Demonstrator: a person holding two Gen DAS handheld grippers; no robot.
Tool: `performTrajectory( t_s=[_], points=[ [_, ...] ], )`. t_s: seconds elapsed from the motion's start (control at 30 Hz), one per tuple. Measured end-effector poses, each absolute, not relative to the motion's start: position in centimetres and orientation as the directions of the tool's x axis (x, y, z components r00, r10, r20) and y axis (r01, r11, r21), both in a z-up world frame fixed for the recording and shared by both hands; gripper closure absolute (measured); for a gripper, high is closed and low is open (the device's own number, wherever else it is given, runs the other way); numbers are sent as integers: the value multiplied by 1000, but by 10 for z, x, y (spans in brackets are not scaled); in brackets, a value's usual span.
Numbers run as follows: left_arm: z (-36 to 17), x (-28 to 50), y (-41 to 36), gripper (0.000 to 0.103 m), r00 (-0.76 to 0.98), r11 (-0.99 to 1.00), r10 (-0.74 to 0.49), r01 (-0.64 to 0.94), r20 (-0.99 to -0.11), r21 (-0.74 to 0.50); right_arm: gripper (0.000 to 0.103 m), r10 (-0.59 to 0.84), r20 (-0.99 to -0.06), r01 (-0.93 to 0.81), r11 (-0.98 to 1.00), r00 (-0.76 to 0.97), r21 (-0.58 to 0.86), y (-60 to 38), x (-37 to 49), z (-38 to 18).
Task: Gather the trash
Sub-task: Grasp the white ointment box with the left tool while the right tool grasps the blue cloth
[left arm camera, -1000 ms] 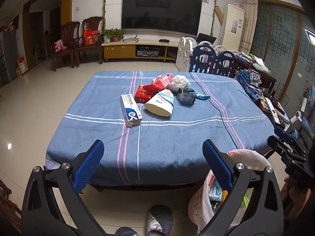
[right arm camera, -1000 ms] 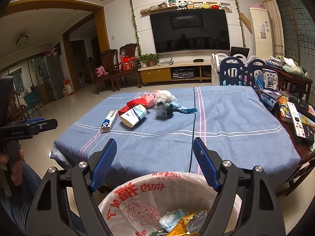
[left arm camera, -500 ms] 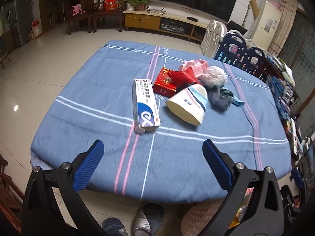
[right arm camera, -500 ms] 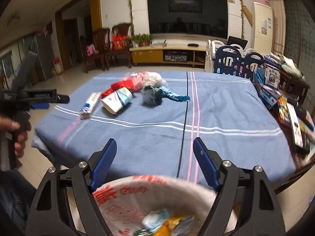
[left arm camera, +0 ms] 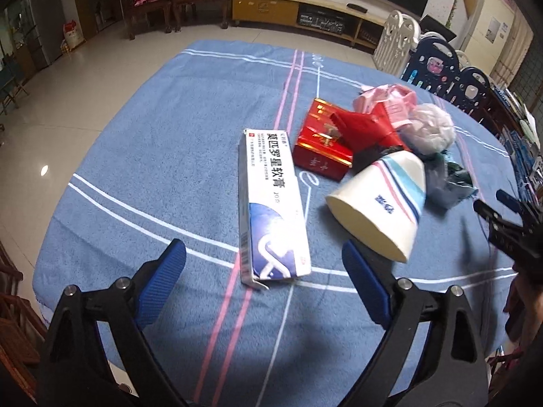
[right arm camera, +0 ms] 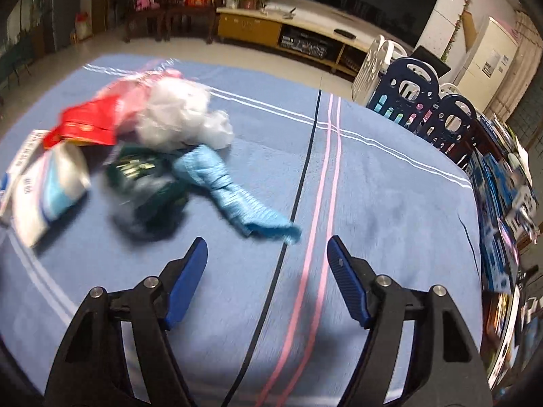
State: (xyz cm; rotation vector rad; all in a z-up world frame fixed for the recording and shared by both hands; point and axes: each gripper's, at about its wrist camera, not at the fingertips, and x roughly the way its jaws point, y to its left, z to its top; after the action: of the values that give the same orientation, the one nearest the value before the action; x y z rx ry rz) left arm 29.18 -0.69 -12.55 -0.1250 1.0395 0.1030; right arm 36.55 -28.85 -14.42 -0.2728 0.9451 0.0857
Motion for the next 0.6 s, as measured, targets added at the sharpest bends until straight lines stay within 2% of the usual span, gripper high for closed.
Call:
performTrajectory(
  t_s=[0.17, 0.23, 0.3, 0.33, 0.37, 0.4, 0.5, 0.6],
  points=[
    [-144, 308, -8, 17, 457, 990, 47, -143, -888, -21, 32, 16, -835, -239, 961, 550, -139, -281, 402, -163],
    [-151, 314, -4, 23, 439, 987, 53, -159, -897, -19, 44, 50, -837, -226, 970, 545, -89, -281, 409, -163],
    [-156, 318, 2, 35, 423, 983, 40, -177, -905, -40, 74, 87, -844, -218, 975, 530, -37, -279, 412, -162],
    [-156, 318, 5, 41, 434, 982, 48, -184, -900, -36, 81, 97, -847, -223, 975, 522, -26, -276, 411, -161],
    [-155, 317, 6, 54, 443, 983, 50, -178, -895, -33, 90, 91, -850, -227, 973, 519, -35, -271, 408, -160],
    [-154, 317, 6, 57, 448, 984, 48, -173, -893, -34, 93, 84, -853, -233, 971, 515, -45, -268, 404, -158],
    [-147, 314, 17, 59, 470, 976, -21, -183, -883, -121, 95, 108, -836, -246, 969, 538, -33, -264, 380, -146],
    [-125, 303, 27, 59, 535, 973, -24, -182, -845, -142, 96, 117, -803, -220, 975, 584, -17, -272, 351, -131]
  ],
)
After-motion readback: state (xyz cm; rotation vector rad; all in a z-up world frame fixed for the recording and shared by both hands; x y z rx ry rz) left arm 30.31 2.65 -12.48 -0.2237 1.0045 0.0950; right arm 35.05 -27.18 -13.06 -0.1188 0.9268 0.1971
